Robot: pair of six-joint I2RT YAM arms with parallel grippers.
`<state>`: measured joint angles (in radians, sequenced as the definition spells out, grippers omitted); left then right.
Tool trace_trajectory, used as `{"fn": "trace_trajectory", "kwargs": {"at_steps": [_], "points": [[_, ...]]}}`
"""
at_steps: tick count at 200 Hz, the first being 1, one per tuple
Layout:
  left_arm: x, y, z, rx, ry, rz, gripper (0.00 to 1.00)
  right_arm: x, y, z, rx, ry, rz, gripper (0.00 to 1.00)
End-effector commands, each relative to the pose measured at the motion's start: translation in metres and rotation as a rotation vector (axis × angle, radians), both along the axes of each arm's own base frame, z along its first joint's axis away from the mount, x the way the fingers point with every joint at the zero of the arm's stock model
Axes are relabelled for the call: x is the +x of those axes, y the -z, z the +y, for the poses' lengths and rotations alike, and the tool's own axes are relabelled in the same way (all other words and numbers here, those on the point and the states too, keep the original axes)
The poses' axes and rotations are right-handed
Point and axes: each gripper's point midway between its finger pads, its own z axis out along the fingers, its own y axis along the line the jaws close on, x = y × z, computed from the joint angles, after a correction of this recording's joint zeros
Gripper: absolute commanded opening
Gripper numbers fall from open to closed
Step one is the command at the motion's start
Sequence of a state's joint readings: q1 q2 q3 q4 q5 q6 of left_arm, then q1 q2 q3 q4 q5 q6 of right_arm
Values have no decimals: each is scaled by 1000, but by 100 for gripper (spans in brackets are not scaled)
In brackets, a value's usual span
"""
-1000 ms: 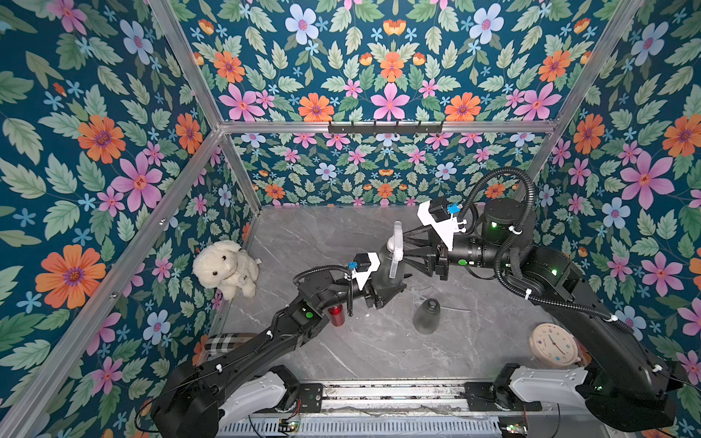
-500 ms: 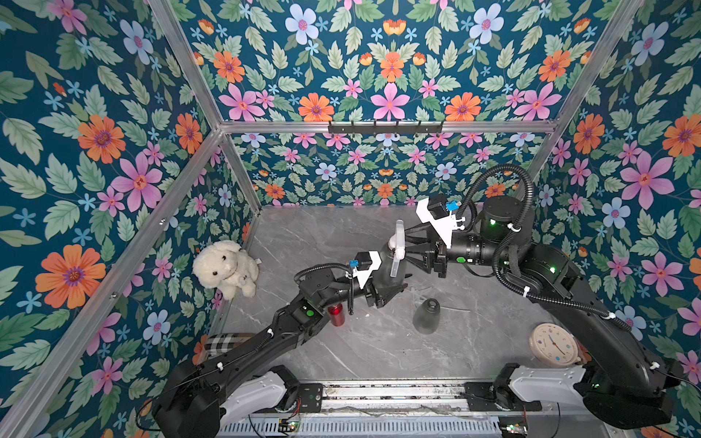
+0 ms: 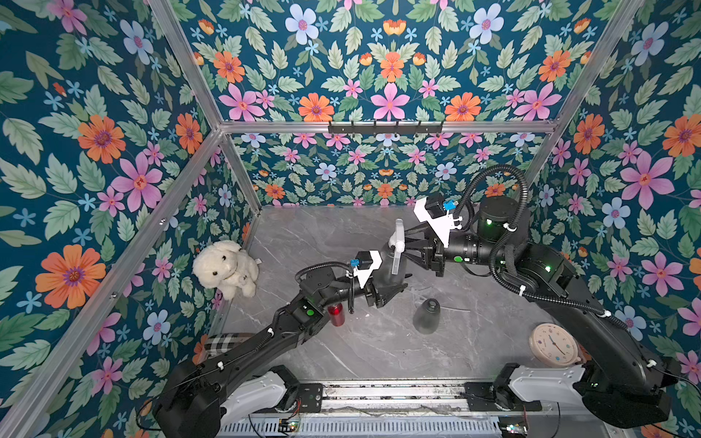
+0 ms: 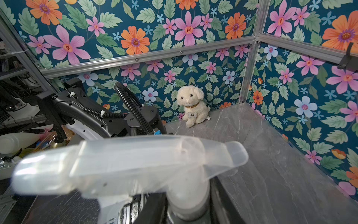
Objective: Attach spray nozzles to spray bottles
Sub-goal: Screw the spray nozzle on the spray bottle.
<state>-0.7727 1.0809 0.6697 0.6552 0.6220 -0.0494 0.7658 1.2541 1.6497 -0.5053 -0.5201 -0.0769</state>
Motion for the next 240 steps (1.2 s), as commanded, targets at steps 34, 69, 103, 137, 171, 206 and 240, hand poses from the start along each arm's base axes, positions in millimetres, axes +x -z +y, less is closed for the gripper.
{"fn": "trace_trajectory", "kwargs": {"at_steps": [34,69,103,137,171,206,240], "points": [[4,-11,4,-32,-39,-31,0,5,3,2,28,28,24,27],[14,-17,10,-56,-113,-42,0,14,13,5,38,98,60,25],[29,-26,18,-93,-217,-52,0,27,27,11,24,247,77,24],[41,-30,25,-119,-303,-61,0,40,42,17,24,395,129,24],[48,-34,24,-116,-367,-83,0,53,56,24,31,545,195,24],[57,-35,24,-114,-460,-94,0,60,65,35,37,684,192,23],[65,-32,21,-99,-498,-86,0,67,69,41,117,758,217,23]]}}
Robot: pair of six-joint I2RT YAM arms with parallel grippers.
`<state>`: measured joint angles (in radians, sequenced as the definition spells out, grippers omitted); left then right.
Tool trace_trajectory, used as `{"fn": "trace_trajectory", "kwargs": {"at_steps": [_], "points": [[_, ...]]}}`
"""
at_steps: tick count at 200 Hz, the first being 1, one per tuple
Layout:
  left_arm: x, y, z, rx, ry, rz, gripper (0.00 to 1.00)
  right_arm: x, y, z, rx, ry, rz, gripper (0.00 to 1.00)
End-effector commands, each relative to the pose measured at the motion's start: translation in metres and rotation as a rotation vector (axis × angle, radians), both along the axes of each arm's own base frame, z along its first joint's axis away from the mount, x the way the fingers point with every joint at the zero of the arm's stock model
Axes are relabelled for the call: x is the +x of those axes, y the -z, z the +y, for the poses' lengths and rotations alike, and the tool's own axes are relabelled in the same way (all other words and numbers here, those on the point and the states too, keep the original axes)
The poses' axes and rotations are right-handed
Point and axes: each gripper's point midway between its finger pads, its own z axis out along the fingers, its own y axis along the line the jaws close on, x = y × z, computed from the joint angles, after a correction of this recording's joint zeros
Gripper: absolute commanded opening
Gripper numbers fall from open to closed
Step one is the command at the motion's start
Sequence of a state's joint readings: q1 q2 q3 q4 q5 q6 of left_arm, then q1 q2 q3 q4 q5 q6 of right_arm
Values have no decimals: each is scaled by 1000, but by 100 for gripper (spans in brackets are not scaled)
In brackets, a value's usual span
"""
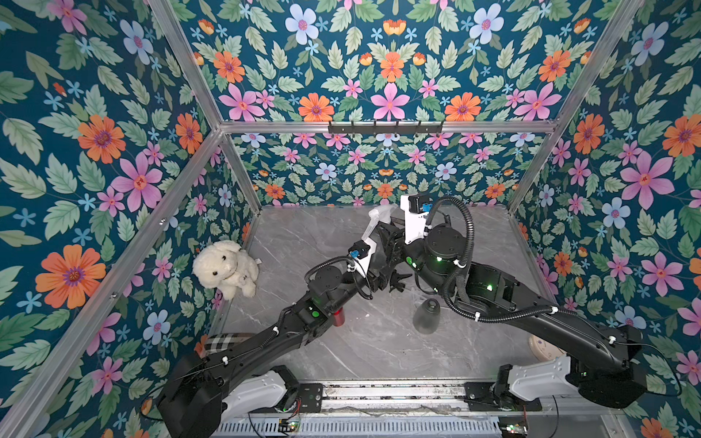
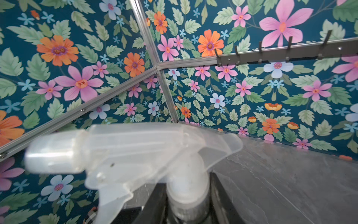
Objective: Attach spray nozzles to spray bottles
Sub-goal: Screw the spray nozzle on the spray bottle.
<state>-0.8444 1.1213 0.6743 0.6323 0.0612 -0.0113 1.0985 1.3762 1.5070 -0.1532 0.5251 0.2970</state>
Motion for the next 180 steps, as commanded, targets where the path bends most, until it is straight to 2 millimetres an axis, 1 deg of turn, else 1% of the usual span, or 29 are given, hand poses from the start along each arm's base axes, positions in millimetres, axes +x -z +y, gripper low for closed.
{"fn": "trace_trajectory", "kwargs": {"at_steps": [1,16,25,48,60,69,77,87,102,110,130,142,146,155,167,180], "points": [[-3,-46,0,-69,-12,-160,0,-4,38,12,-32,-5,108,23],[-4,-44,-4,-64,-7,-159,0,-2,35,14,-27,0,103,25],[-4,-43,-3,-68,-8,-157,0,-3,29,13,-29,-9,88,27],[-2,-38,-3,-62,-8,-133,0,-12,11,12,-51,-80,28,39],[1,-36,-3,-56,-7,-118,0,-17,1,6,-62,-106,2,47],[4,-35,-2,-60,-10,-107,0,-25,-7,4,-55,-155,-19,52],[5,-34,-1,-63,-4,-100,0,-29,-11,0,-55,-172,-23,55],[5,-35,0,-71,-1,-97,0,-40,-15,-1,-57,-235,-41,59],[4,-37,3,-82,7,-94,0,-55,-19,-8,-53,-298,-47,63],[3,-38,4,-89,13,-95,0,-65,-23,-11,-52,-343,-64,64],[-1,-39,6,-94,48,-95,0,-81,-24,-26,-57,-427,-64,65],[-6,-41,7,-98,89,-100,0,-81,-24,-39,-49,-459,-48,65],[-8,-41,7,-101,105,-101,0,-85,-26,-41,-44,-504,-47,65],[-13,-42,9,-110,143,-103,0,-82,-29,-49,-26,-532,-41,65],[-18,-44,13,-130,198,-103,0,-84,-31,-55,-8,-622,-52,65],[-25,-46,17,-161,292,-91,0,-80,-36,-60,18,-674,-75,65]]}}
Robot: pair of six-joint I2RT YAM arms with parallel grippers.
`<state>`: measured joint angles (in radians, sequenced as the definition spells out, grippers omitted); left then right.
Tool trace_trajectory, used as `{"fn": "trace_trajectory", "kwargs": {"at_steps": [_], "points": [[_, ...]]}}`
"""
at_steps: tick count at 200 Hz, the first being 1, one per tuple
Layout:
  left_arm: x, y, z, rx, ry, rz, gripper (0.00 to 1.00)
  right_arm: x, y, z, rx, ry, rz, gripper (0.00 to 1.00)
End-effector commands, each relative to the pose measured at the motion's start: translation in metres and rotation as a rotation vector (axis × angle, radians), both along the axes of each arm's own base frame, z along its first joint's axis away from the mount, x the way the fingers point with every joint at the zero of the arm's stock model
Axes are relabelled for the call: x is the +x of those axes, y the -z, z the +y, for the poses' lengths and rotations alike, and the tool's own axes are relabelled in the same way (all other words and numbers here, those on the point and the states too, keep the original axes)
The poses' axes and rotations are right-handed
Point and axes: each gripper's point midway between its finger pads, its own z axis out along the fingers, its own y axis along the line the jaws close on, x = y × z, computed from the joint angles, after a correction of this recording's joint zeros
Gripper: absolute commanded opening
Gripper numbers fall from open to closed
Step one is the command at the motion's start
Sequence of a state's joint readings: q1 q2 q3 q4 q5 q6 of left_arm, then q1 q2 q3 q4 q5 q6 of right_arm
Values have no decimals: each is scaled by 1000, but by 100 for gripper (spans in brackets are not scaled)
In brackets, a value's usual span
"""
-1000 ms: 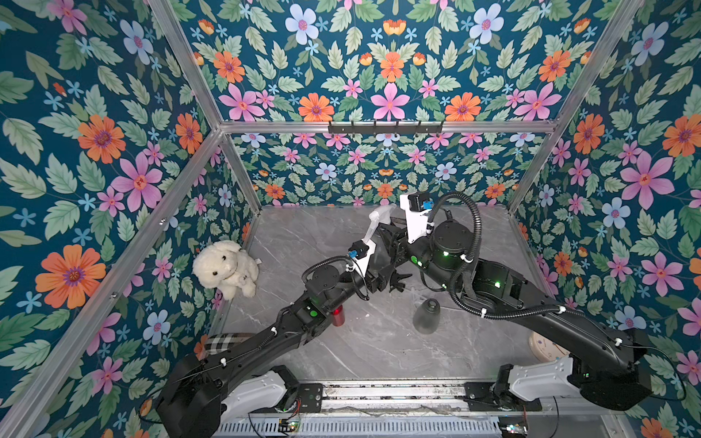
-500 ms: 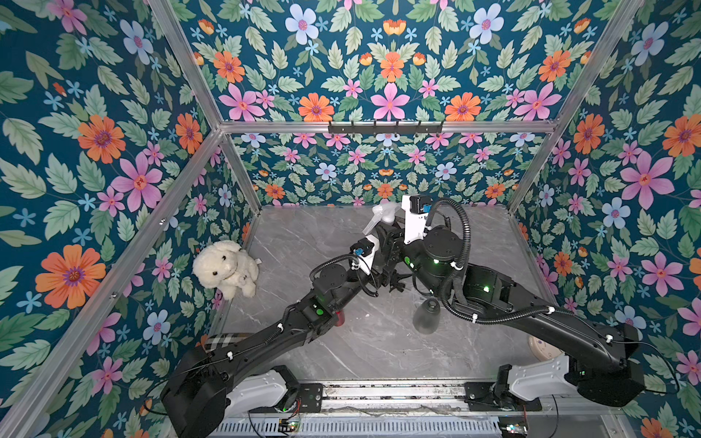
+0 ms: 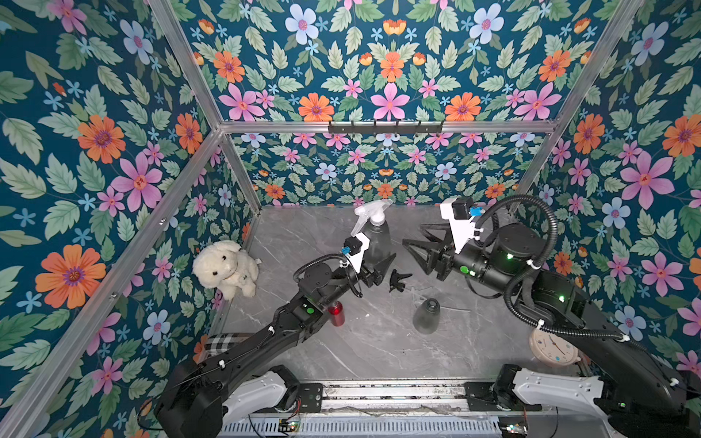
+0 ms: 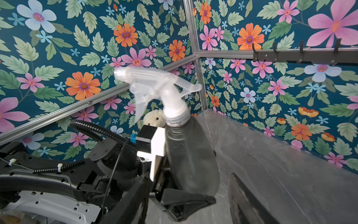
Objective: Attach spray nozzles to spray bottles
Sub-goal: Screw the spray nozzle on the spray bottle.
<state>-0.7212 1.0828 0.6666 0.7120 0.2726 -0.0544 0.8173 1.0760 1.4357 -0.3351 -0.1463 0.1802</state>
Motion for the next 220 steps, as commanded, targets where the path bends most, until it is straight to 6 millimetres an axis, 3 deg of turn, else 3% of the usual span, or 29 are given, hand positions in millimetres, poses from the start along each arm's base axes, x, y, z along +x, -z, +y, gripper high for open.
{"fn": "trace_trajectory", "kwargs": {"at_steps": [1,42,69,113,220], "points": [[-25,-18,0,-76,210,-28,0,-29,-3,10,26,-289,-14,65],[-48,-17,-7,-62,442,-4,0,-19,-13,14,53,-473,-23,66],[-50,-12,-12,-42,482,17,0,-16,-22,26,43,-554,-40,65],[-51,-5,-17,-24,517,33,0,3,-20,37,13,-544,-35,63],[-52,3,-24,8,551,56,0,14,-18,63,-63,-561,-36,60]]}}
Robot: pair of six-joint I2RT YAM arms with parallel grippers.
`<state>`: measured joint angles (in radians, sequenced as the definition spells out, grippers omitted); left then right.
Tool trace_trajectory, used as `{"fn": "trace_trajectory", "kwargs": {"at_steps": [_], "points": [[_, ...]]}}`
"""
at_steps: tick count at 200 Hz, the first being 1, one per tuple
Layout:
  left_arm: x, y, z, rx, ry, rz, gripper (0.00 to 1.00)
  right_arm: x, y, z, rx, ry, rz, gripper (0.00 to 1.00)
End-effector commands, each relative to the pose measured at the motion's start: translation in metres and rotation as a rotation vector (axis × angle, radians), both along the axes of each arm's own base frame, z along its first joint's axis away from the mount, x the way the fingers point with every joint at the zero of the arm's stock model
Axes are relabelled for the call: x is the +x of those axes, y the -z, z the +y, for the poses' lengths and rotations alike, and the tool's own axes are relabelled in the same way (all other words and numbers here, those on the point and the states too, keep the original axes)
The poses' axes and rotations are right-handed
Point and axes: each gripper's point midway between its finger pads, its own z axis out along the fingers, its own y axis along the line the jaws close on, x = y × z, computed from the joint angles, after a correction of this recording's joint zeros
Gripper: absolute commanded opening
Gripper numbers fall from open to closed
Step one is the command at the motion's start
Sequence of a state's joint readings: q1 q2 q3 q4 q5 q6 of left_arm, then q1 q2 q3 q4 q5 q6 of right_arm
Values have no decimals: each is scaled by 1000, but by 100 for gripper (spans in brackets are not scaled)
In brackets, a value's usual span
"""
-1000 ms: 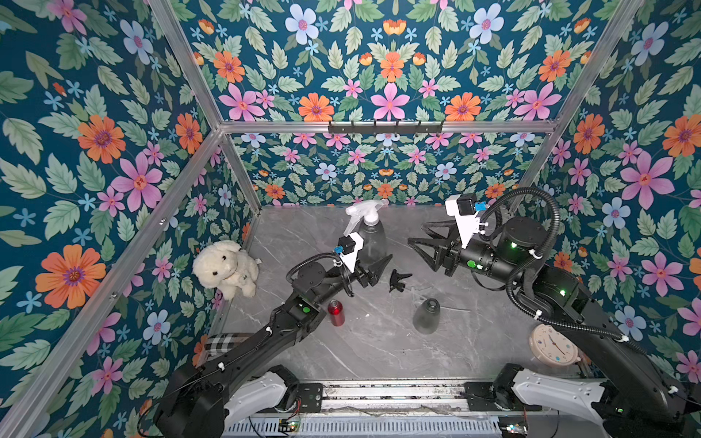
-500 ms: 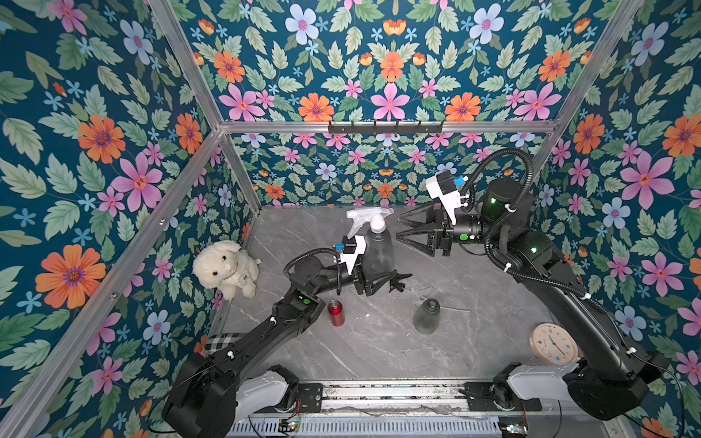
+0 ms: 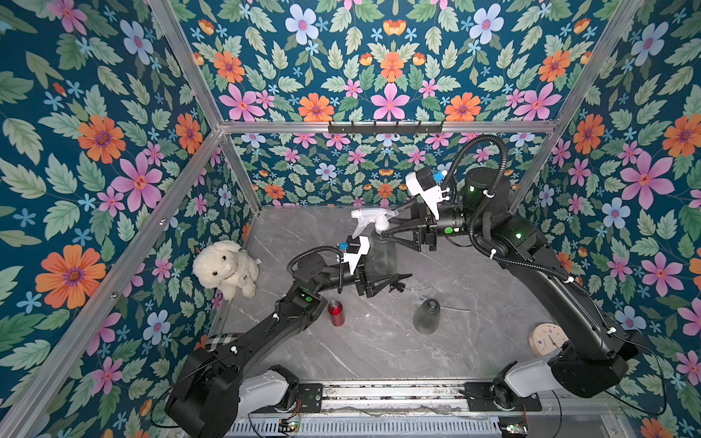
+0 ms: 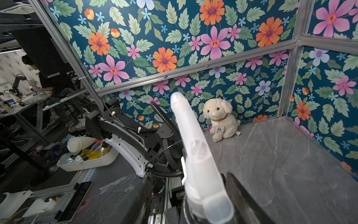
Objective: Attach spray nozzles to spray bottles
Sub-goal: Screw the spray nozzle on the spray bottle.
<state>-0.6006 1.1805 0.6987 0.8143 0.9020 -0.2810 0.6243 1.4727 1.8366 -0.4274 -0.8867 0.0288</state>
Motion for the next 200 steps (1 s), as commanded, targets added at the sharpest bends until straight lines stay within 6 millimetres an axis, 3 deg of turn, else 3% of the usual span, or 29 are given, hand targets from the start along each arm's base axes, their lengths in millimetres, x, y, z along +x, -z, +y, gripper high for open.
{"fn": "trace_trajectory", "kwargs": {"at_steps": [1,101,200], "points": [[-4,-6,-1,-8,18,-39,0,1,2,1,-18,-5,-15,60],[-2,-5,-3,4,-3,-44,0,-1,6,4,-35,17,-36,32],[8,-18,6,-42,-114,-58,0,4,22,6,1,141,-53,17]]}}
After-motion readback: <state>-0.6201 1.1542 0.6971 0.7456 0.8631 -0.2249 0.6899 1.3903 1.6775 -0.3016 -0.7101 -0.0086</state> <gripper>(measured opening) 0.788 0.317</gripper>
